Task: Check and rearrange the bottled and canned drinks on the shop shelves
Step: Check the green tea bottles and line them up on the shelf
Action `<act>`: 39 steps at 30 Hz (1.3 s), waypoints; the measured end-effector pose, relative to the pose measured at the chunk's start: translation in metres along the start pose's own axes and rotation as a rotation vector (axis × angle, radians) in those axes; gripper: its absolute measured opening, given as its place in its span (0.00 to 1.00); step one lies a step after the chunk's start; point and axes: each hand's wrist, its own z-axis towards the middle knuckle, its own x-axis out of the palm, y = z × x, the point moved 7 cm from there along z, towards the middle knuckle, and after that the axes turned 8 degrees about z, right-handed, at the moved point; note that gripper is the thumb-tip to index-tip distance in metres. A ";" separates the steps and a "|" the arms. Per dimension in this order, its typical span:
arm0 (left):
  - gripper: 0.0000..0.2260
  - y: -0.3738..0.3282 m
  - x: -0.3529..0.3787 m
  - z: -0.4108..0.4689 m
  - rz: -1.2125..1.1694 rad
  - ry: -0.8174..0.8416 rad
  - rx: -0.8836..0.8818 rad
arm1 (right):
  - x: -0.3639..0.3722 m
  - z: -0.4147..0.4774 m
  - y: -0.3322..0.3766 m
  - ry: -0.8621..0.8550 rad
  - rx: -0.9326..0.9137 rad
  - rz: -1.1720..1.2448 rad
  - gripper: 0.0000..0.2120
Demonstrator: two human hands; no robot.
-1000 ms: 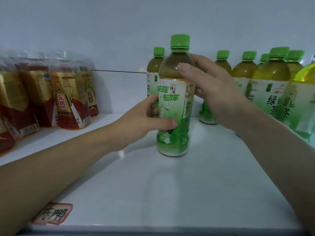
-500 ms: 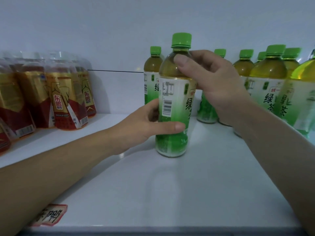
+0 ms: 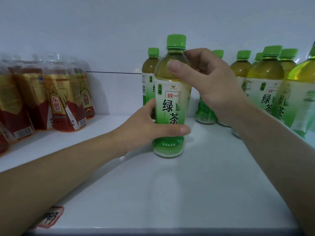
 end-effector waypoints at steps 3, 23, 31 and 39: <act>0.35 -0.001 -0.004 0.001 -0.055 -0.018 0.011 | 0.003 -0.001 -0.001 0.052 0.038 -0.007 0.24; 0.34 -0.001 0.000 0.001 -0.049 0.011 0.032 | 0.002 -0.001 0.005 0.004 -0.025 -0.239 0.33; 0.22 -0.003 -0.002 -0.003 -0.158 0.127 0.077 | 0.003 -0.002 -0.002 0.027 0.046 -0.233 0.20; 0.21 -0.005 -0.010 0.001 -0.055 -0.001 0.136 | 0.005 -0.003 0.000 0.092 0.021 -0.216 0.28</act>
